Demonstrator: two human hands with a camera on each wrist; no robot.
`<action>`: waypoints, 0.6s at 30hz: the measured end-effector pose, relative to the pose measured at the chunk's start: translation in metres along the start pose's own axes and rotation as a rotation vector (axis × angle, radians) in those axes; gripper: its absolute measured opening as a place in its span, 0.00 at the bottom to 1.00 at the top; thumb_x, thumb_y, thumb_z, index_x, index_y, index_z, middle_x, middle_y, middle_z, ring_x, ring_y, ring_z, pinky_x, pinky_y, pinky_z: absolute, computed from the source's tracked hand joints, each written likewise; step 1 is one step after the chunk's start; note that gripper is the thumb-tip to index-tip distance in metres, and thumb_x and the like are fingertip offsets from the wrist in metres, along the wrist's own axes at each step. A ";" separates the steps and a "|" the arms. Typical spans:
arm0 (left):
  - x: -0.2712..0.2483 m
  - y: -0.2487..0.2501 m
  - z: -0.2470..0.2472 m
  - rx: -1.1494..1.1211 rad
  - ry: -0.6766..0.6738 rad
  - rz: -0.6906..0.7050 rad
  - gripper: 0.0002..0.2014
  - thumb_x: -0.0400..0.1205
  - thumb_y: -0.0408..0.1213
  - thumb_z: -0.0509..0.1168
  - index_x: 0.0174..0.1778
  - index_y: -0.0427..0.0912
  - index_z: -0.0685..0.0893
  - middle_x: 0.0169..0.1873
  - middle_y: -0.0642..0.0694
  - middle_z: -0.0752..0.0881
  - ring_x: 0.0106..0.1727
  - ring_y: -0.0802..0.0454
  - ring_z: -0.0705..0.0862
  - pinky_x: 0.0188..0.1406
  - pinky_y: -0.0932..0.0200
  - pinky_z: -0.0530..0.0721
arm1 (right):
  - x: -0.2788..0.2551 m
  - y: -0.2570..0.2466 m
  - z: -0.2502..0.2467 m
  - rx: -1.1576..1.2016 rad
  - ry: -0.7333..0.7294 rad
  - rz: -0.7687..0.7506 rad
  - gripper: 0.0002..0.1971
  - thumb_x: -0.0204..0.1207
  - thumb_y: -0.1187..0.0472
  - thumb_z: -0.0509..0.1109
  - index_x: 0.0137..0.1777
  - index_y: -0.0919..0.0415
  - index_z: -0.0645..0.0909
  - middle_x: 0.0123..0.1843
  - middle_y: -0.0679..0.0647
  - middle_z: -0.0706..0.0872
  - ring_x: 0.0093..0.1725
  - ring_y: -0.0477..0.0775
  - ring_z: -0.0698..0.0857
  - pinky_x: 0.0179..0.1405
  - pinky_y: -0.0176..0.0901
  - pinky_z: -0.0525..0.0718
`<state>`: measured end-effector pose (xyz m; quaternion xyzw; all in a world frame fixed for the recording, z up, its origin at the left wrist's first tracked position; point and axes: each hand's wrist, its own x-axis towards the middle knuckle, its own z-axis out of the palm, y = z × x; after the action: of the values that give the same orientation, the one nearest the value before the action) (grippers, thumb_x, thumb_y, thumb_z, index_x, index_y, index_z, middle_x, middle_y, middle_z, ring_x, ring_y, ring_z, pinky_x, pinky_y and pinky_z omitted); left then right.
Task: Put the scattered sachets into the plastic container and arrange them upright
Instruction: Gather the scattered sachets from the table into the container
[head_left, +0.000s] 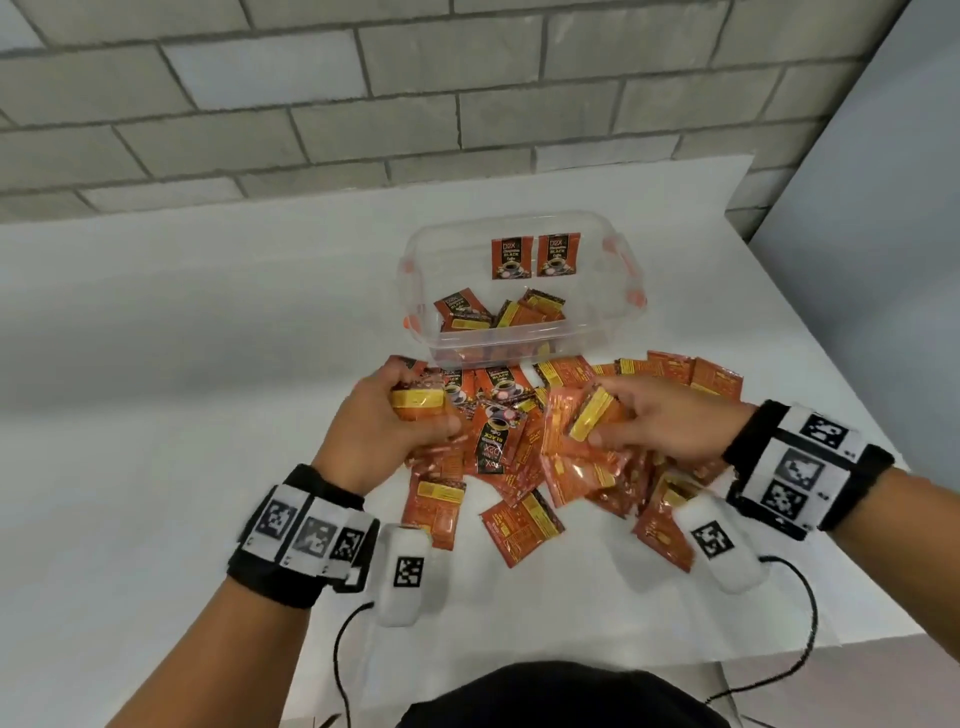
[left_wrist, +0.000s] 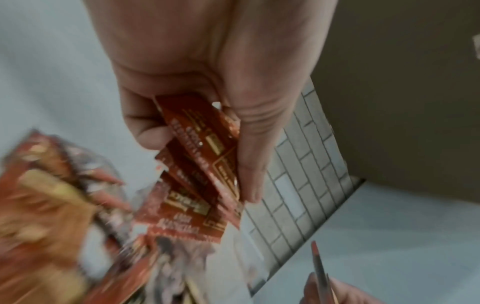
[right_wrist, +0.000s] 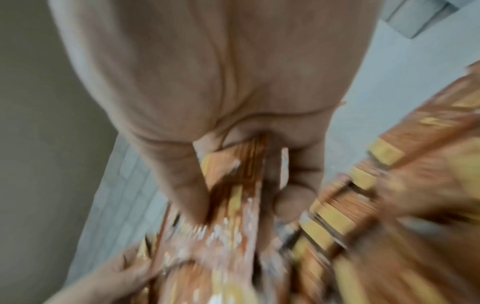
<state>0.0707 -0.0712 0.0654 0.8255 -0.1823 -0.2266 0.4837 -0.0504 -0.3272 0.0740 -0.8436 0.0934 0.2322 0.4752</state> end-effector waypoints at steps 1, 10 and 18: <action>0.011 0.010 -0.004 -0.039 0.039 0.021 0.18 0.67 0.32 0.80 0.44 0.46 0.78 0.36 0.54 0.89 0.34 0.62 0.89 0.33 0.66 0.84 | 0.005 -0.009 -0.010 0.092 0.081 -0.045 0.12 0.79 0.64 0.68 0.61 0.60 0.77 0.44 0.52 0.88 0.41 0.48 0.87 0.43 0.41 0.86; 0.155 0.045 0.020 0.226 0.078 -0.015 0.25 0.68 0.42 0.81 0.56 0.44 0.78 0.53 0.46 0.85 0.49 0.49 0.82 0.44 0.61 0.78 | 0.107 -0.051 -0.061 0.293 0.704 0.048 0.12 0.77 0.66 0.68 0.35 0.50 0.74 0.37 0.50 0.83 0.45 0.57 0.84 0.47 0.52 0.85; 0.191 0.037 0.043 0.385 0.044 -0.119 0.30 0.74 0.49 0.75 0.69 0.40 0.75 0.66 0.43 0.81 0.54 0.49 0.81 0.46 0.61 0.78 | 0.171 -0.033 -0.067 0.224 0.642 0.173 0.16 0.69 0.58 0.74 0.55 0.63 0.84 0.53 0.56 0.87 0.54 0.62 0.87 0.56 0.57 0.86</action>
<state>0.2027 -0.2192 0.0416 0.9168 -0.1624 -0.1978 0.3065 0.1319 -0.3558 0.0463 -0.8051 0.3341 -0.0170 0.4898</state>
